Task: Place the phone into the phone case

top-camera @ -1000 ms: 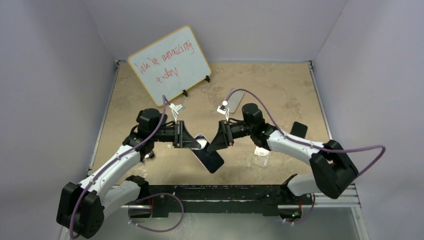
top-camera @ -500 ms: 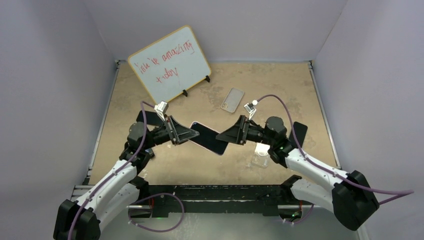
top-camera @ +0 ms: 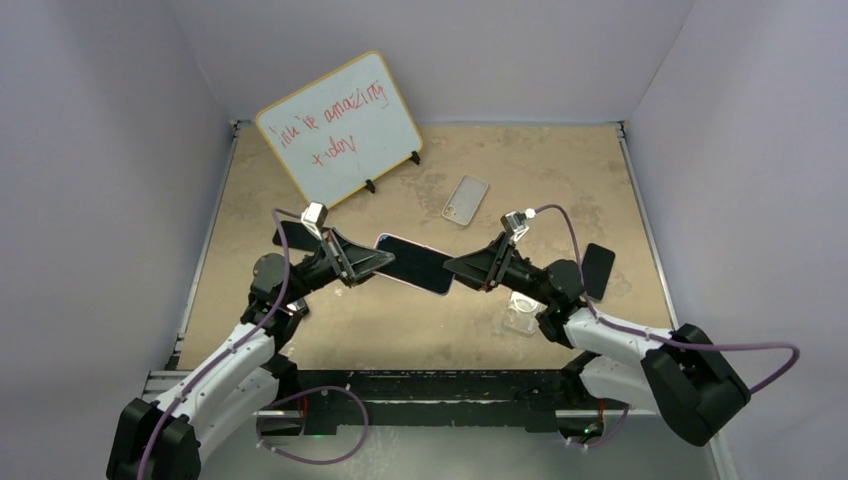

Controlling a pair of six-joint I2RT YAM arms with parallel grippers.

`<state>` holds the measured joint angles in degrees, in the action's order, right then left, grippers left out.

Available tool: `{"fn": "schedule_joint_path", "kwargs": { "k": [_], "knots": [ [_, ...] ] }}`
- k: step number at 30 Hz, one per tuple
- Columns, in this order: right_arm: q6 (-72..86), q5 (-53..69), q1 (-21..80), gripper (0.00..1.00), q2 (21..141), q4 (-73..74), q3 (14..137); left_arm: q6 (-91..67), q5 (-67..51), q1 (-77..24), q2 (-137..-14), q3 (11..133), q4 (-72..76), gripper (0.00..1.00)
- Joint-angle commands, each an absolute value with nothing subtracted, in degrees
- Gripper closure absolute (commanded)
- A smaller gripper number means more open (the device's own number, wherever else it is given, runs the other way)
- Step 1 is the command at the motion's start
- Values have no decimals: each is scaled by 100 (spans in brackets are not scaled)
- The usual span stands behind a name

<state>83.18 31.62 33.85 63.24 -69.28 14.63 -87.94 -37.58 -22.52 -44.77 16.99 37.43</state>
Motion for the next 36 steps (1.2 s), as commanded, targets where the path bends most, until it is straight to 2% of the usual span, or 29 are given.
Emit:
{"fn": "schedule_joint_path", "kwargs": {
  "k": [1,3,5,7,8,11,14,15,18,19,21,24,27,30,36],
  "knots": [
    [8817,3021,3401,46,6593,-8483,1380,-9085,-3561,-2250,-4452,1668,4558,100],
    [8901,2961,3397,61,6682,-8657,1343,-9014,-3560,-2250,-4450,1649,4500,100],
    [8920,2925,3403,80,6735,-8721,1345,-8905,-3590,-2250,-4448,1652,4371,100],
    [8916,2873,3401,96,6733,-8681,1332,-8768,-3650,-2250,-4442,1696,4126,92],
    [8897,2859,3402,100,6722,-8603,1328,-8685,-3685,-2250,-4435,1723,4009,84],
    [8737,2949,3402,100,6647,-8162,1397,-8220,-3775,-2250,-4398,1923,3396,68],
    [8355,2899,3403,100,6417,-7351,1566,-7380,-3763,-2250,-4368,2328,2101,64],
    [8160,2889,3403,100,6312,-6945,1668,-7118,-3740,-2250,-4368,2442,1781,66],
    [7607,2889,3408,100,5989,-5781,1950,-6818,-3729,-2250,-4356,2553,1545,88],
    [7494,2878,3408,95,5906,-5547,2016,-6862,-3749,-2250,-4337,2506,1674,93],
    [7348,2916,3403,74,5809,-5260,2135,-7094,-3774,-2250,-4293,2373,2044,99],
    [7392,3075,3409,48,5821,-5268,2154,-7607,-3688,-2250,-4214,2071,2777,100],
    [7511,3116,3413,32,5884,-5451,2023,-8193,-3569,-2250,-4212,1746,3553,100],
    [7586,3157,3464,28,5984,-5553,1931,-8262,-3526,-2250,-4247,1707,3733,100],
    [7565,3182,3677,32,6144,-5502,2008,-8260,-3340,-2250,-4156,1653,3716,100]
  ]
}}
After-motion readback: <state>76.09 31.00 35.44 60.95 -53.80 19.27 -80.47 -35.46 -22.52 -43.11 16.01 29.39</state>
